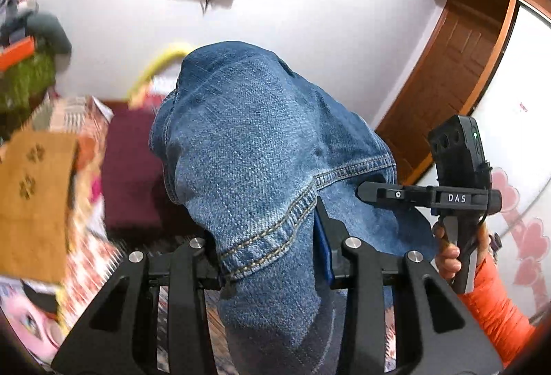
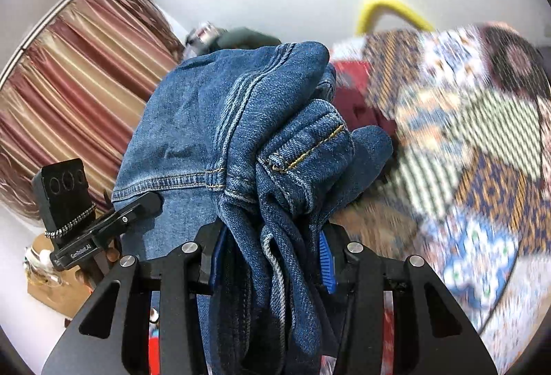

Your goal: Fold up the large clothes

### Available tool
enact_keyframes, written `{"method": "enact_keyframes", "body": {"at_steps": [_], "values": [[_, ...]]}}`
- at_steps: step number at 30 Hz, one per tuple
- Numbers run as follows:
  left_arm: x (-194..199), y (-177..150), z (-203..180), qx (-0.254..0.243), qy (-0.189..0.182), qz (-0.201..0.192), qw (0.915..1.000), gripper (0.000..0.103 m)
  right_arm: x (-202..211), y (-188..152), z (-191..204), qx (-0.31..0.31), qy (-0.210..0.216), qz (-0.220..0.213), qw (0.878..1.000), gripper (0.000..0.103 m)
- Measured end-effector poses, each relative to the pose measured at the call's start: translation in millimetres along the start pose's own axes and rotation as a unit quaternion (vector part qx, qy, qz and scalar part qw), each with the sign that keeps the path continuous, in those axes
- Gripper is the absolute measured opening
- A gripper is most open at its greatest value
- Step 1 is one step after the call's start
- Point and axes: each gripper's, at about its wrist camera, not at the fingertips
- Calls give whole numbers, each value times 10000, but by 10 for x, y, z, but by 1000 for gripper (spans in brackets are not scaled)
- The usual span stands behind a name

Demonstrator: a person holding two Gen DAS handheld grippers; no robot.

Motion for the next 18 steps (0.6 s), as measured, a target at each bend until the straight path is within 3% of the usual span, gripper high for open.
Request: {"method": "enact_keyframes", "body": {"at_steps": [5, 9, 12, 15, 16, 18], "values": [[-152, 481, 301, -213, 221, -271, 9992, 39, -459, 349, 46, 242, 87, -346, 9991, 39], [-478, 663, 717, -101, 414, -264, 9987, 39, -1054, 512, -174, 160, -113, -405, 9990, 39], [-1004, 672, 1263, 265, 651, 29, 9975, 41, -1587, 506, -532, -149, -402, -181, 9989, 39], [-1567, 488, 1808, 688, 813, 555, 9928, 43, -2154, 365, -887, -172, -1062, 499, 9929, 40], [-1802, 337, 2036, 953, 873, 862, 9879, 44, -2317, 269, -1008, -109, -1272, 816, 9885, 41], [-2120, 62, 2332, 1236, 1016, 1334, 9781, 48, -2420, 164, -1162, -87, -1393, 1008, 9851, 44]]}}
Point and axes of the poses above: each gripper's, at about its wrist camera, not at the fingertips, and x roughly against the way its jaws point, z to its left, y to its top, and after that the axes turned 12 degrees about -z, right-handed
